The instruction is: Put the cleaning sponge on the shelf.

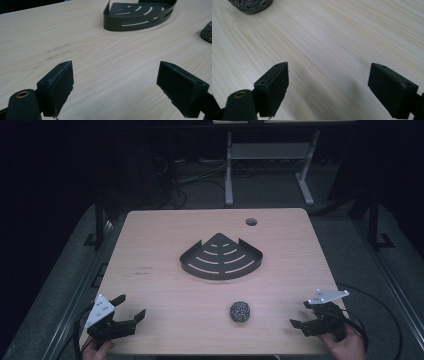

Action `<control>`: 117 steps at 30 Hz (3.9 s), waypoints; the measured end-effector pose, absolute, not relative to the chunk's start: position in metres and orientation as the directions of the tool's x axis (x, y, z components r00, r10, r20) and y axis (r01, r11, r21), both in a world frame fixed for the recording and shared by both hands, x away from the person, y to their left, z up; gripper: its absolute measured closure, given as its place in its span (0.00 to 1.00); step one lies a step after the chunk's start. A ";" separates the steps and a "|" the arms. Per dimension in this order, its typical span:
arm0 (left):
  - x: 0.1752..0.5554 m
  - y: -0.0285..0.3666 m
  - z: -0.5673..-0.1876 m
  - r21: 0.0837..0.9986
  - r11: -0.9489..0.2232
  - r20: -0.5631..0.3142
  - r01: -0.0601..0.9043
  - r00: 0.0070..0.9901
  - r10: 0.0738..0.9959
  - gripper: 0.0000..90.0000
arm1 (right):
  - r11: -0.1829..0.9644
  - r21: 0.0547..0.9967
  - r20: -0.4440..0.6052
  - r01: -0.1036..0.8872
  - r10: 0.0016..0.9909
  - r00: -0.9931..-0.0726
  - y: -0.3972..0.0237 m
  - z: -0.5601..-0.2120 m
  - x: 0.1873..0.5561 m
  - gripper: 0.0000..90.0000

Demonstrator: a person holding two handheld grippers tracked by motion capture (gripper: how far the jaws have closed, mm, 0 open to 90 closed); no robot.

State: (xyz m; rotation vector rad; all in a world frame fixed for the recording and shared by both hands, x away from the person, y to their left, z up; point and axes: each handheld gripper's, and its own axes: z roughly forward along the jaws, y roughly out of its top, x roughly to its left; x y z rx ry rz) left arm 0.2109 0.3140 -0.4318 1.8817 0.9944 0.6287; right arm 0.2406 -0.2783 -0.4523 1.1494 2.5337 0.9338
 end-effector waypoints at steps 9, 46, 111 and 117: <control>0.209 0.313 -0.432 0.877 -0.295 0.036 0.379 0.561 0.827 0.15 | 0.530 0.604 0.053 0.595 0.718 -0.694 -0.269 -0.451 0.240 0.17; 0.210 0.315 -0.431 0.879 -0.291 0.036 0.377 0.557 0.830 0.15 | 0.630 0.603 0.045 0.489 0.585 -0.809 -0.219 -0.436 0.247 0.16; 0.209 0.317 -0.430 0.883 -0.283 0.034 0.375 0.550 0.834 0.15 | 0.744 0.547 0.061 0.383 0.421 -0.905 -0.155 -0.430 0.274 0.16; 0.210 0.317 -0.430 0.883 -0.283 0.034 0.374 0.552 0.833 0.15 | 0.751 0.543 0.060 0.376 0.411 -0.909 -0.151 -0.430 0.276 0.16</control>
